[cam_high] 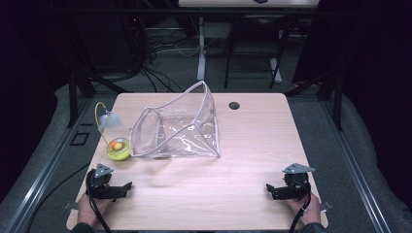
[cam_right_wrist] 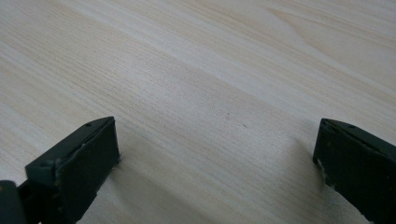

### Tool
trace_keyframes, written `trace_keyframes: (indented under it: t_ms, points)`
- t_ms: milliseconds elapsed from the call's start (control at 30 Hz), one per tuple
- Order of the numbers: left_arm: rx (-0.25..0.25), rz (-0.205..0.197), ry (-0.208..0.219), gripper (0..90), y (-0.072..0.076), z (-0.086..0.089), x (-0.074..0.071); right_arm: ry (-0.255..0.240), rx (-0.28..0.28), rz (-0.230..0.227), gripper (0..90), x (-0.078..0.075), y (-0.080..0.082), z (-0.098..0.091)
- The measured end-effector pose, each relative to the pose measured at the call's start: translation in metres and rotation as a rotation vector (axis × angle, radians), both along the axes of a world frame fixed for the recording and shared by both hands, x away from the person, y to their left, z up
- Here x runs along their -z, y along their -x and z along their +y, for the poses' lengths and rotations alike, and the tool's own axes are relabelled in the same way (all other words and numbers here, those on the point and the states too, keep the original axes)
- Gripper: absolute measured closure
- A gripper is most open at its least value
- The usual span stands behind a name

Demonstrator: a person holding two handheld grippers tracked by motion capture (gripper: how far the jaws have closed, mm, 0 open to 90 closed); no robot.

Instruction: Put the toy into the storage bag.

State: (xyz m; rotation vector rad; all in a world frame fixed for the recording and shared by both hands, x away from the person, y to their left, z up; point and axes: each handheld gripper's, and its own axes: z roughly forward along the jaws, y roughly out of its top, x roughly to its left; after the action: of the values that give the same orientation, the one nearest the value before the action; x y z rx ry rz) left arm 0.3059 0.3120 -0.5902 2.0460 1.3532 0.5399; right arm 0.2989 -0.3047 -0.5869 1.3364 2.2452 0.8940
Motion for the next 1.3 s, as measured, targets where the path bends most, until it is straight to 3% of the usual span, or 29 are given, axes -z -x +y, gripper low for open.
trace_keyframes:
  t_ms: [200,267,333,400,567,633,767,833,867,1100,1133,1300]
  points:
    - [0.025,0.046,-0.023,0.3,-0.002,0.0,-0.004,-0.007,0.008,-0.004,0.0,0.001,0.0,0.0]
    - [0.043,0.049,-0.093,0.3,-0.003,-0.004,-0.009,-0.009,0.012,-0.007,0.0,0.001,0.0,0.0]
    - [0.055,0.086,-0.109,0.1,-0.005,-0.008,-0.014,-0.012,0.018,-0.013,0.0,0.001,0.0,0.0]
    - [0.058,0.109,-0.104,0.0,-0.007,-0.008,-0.018,-0.013,0.017,-0.016,0.0,0.002,0.0,-0.001]
    - [0.066,0.112,-0.09,0.0,-0.008,-0.006,-0.03,-0.015,0.025,-0.022,0.0,0.002,-0.001,-0.001]
    - [0.066,0.095,-0.111,0.0,-0.008,-0.002,-0.035,-0.015,0.039,-0.035,0.4,0.003,-0.002,0.0]
    - [0.063,0.114,-0.096,0.0,-0.009,0.006,-0.039,-0.003,0.048,-0.073,7.2,0.002,0.0,0.001]
    - [0.057,0.115,-0.082,0.0,-0.009,0.008,-0.04,0.0,0.042,-0.072,9.2,0.001,0.001,0.001]
    - [0.05,0.111,-0.072,0.0,-0.009,0.009,-0.041,-0.022,0.012,-0.053,9.0,0.002,-0.001,-0.001]
    - [0.039,0.133,-0.061,0.0,-0.011,0.013,-0.044,-0.023,0.01,-0.038,5.0,0.002,-0.002,0.0]
    - [0.029,0.13,-0.052,0.0,-0.012,0.014,-0.047,-0.027,-0.013,-0.027,2.0,0.002,-0.003,-0.001]
    - [-0.002,0.117,-0.034,0.0,-0.014,0.018,-0.053,-0.017,-0.021,-0.025,0.6,0.002,-0.003,0.0]
